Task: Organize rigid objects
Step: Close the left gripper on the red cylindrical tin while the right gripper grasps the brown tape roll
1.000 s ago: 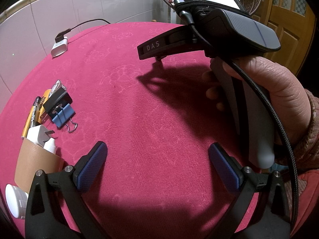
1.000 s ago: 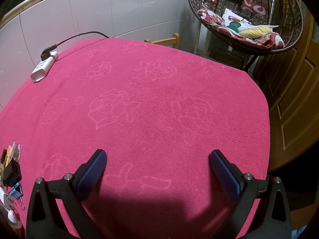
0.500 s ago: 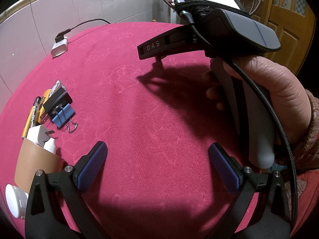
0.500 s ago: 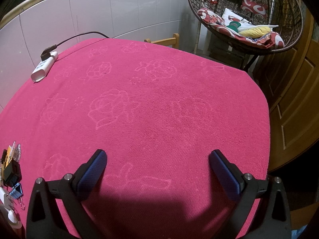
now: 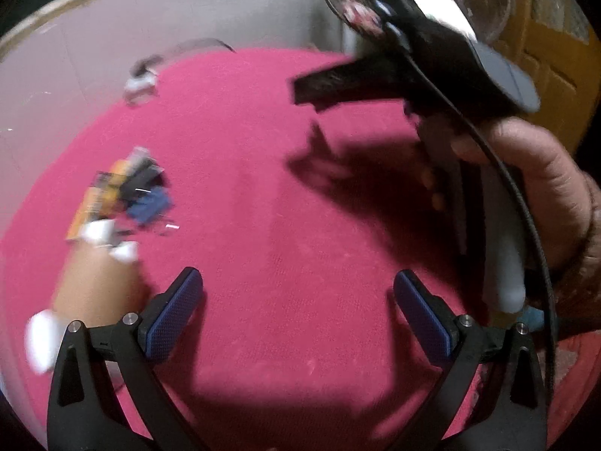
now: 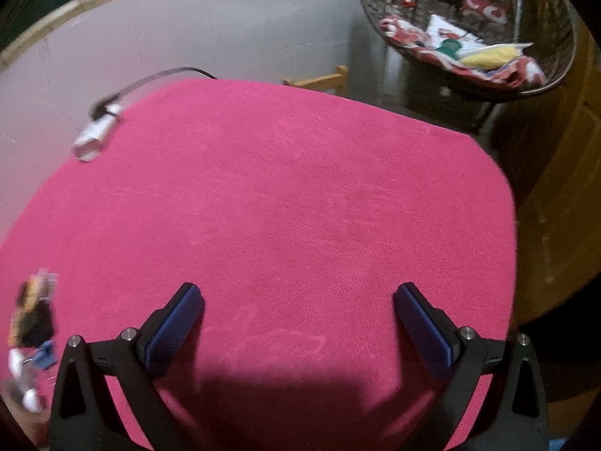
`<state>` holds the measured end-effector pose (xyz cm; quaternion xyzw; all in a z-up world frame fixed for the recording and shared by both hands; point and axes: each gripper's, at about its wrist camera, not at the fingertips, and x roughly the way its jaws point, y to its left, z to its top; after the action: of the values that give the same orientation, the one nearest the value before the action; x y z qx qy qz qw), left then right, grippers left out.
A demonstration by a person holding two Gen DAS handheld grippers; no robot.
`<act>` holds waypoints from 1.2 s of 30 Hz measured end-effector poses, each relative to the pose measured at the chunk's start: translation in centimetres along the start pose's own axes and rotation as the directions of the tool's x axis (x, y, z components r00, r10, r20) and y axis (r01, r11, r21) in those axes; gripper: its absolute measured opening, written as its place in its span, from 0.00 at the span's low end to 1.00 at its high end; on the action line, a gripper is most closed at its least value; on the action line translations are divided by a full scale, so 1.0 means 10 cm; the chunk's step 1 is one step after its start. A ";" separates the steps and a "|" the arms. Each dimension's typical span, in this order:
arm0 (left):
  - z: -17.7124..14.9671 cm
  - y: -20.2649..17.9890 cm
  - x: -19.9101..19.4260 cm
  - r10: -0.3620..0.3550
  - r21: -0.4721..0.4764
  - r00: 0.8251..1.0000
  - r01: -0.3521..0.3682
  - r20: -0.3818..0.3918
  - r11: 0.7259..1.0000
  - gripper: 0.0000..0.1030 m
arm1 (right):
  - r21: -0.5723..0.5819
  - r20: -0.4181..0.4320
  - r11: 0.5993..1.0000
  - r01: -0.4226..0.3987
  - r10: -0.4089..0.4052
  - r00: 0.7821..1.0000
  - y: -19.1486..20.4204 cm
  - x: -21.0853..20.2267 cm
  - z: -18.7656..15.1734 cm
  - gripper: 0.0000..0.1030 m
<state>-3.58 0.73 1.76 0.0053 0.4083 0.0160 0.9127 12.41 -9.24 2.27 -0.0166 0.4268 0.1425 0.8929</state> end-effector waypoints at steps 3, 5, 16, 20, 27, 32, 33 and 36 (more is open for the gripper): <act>-0.04 0.21 -0.52 0.060 -0.094 0.991 -0.048 0.120 0.994 1.00 | -0.034 0.113 0.991 -0.126 0.129 0.985 0.03 -0.31 0.06 1.00; -0.14 0.43 -0.90 0.151 -0.185 0.968 -0.114 0.198 0.976 1.00 | -0.079 0.219 0.962 -0.262 0.273 0.937 0.08 -0.54 0.07 1.00; -0.88 1.16 -1.01 0.339 -0.445 0.940 -0.289 0.034 0.847 1.00 | -0.484 0.009 0.683 -0.546 0.628 0.778 0.93 -0.76 -0.38 1.00; -0.94 1.19 -0.85 0.318 -0.408 0.948 -0.298 -0.020 0.863 1.00 | -0.580 -0.122 0.569 -0.583 0.647 0.753 1.19 -0.79 -0.66 1.00; -0.94 1.25 -0.63 0.243 -0.420 0.968 -0.249 -0.069 0.873 0.99 | -0.679 -0.232 0.476 -0.558 0.582 0.779 1.41 -0.74 -0.88 0.96; -0.95 1.25 -0.62 0.216 -0.413 0.972 -0.234 -0.090 0.880 0.89 | -0.704 -0.290 0.445 -0.554 0.532 0.795 1.56 -0.65 -0.95 0.80; -0.95 1.24 -0.62 0.215 -0.406 0.972 -0.234 -0.091 0.883 0.86 | -0.704 -0.300 0.442 -0.556 0.524 0.797 1.58 -0.63 -0.97 0.78; -0.97 1.26 -0.60 0.211 -0.395 0.971 -0.237 -0.109 0.888 0.81 | -0.703 -0.322 0.438 -0.561 0.507 0.799 1.65 -0.57 -1.00 0.74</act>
<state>-15.11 13.06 0.06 -0.1370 0.4212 0.2056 0.8727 -2.95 3.71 1.82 -0.2649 0.3340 0.5836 0.6911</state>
